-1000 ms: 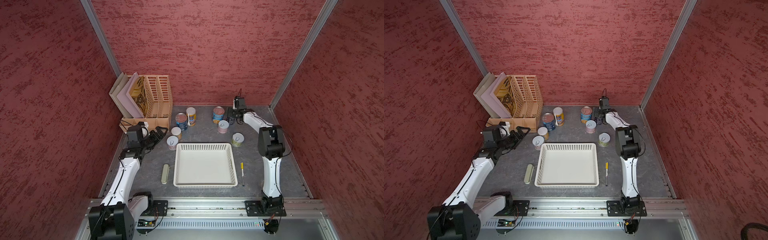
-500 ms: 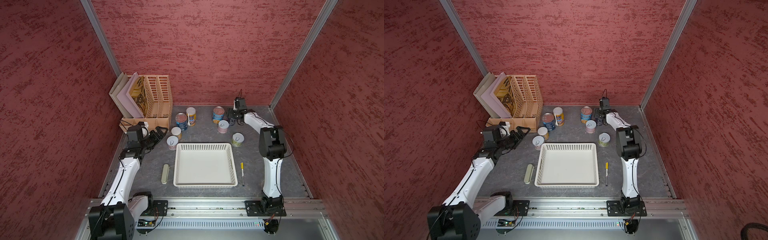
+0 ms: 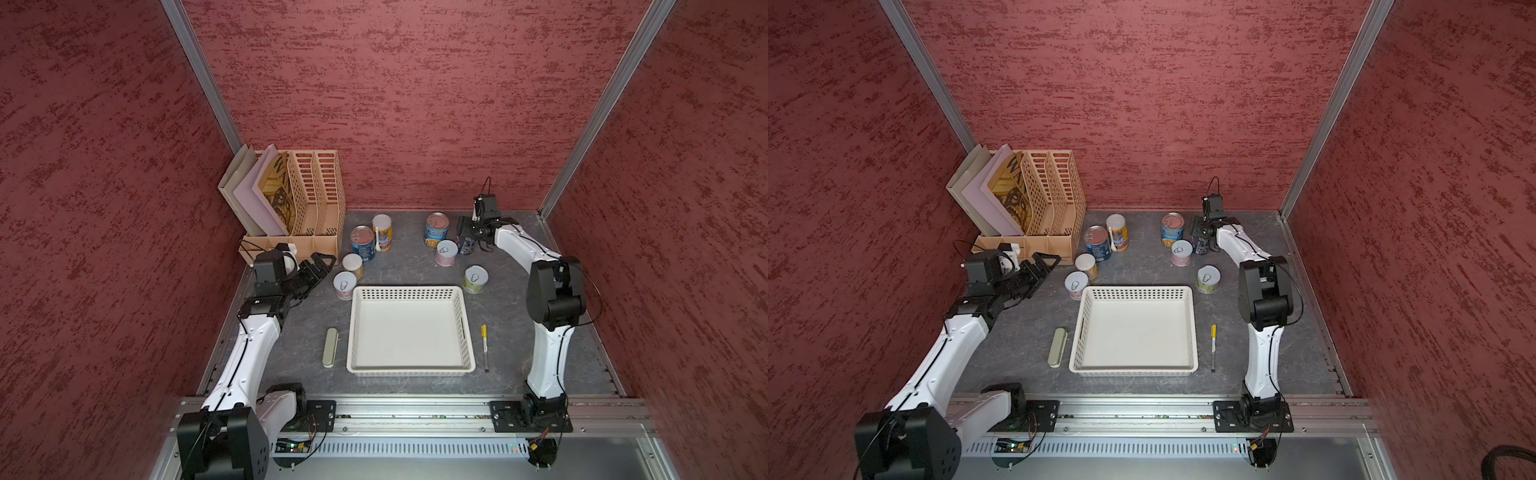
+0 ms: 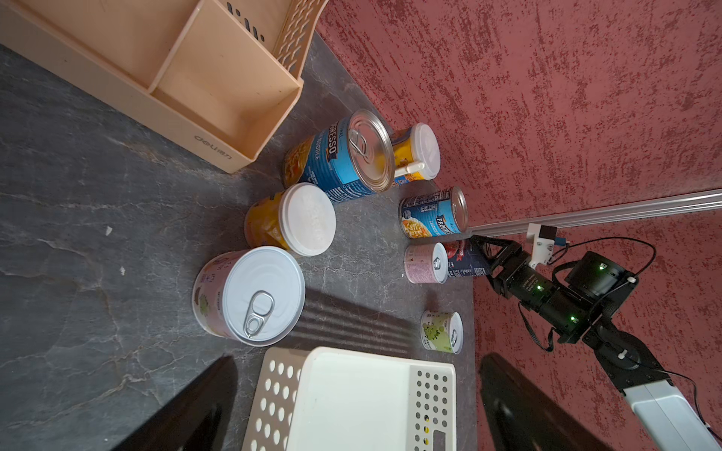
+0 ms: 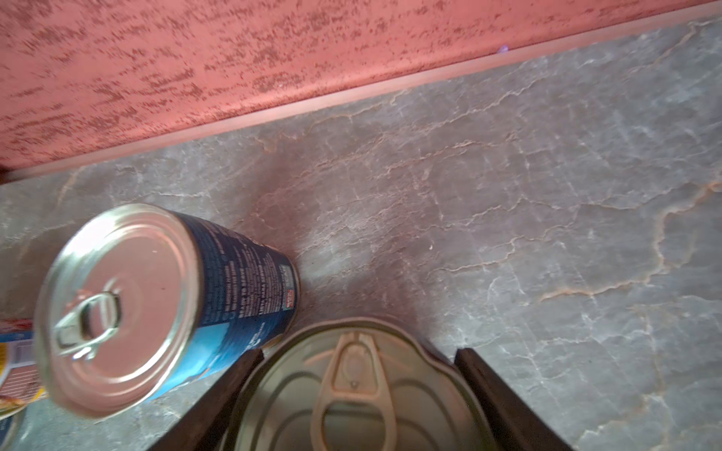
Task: Put the canned food in the basket
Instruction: Pick up the canned food from the center of the board, then place the canned food in the basket.
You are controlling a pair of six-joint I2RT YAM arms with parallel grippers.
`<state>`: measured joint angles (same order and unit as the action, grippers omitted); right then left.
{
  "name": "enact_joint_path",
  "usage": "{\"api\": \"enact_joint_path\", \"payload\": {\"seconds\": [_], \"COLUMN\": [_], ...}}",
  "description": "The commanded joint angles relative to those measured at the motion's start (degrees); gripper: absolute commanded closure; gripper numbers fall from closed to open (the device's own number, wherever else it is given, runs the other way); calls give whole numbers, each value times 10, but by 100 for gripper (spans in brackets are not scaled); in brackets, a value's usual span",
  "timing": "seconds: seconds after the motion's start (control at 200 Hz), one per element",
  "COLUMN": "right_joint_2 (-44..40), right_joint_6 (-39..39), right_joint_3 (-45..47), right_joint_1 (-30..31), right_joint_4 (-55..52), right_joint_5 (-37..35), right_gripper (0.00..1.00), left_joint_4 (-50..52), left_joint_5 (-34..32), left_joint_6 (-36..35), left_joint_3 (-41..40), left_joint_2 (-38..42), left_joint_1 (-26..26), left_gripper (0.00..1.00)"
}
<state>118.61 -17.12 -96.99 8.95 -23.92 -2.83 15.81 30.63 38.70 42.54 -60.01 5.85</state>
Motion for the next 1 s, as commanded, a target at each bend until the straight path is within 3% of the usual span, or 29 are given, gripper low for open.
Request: {"api": "enact_joint_path", "payload": {"seconds": [0.0, 0.27, 0.491, 0.997], "right_joint_2": [-66, -166, -234, -451], "right_joint_6": [-13, -34, -26, -23], "right_joint_3": [-4, 55, 69, 194], "right_joint_1": [5, 25, 77, 211], "right_joint_4": [29, 13, -45, -100], "right_joint_5": [-17, -28, -66, -58], "right_gripper": [85, 87, 90, 90], "left_joint_4": [-11, -17, -11, -12], "left_joint_5": [7, 5, -2, 0], "left_joint_6": [-7, -5, -8, -6], "left_joint_3": [9, 8, 9, 7], "left_joint_2": [4, -3, 2, 8], "left_joint_1": [0, -2, -4, -8], "left_gripper": [0, 0, 0, 0]}}
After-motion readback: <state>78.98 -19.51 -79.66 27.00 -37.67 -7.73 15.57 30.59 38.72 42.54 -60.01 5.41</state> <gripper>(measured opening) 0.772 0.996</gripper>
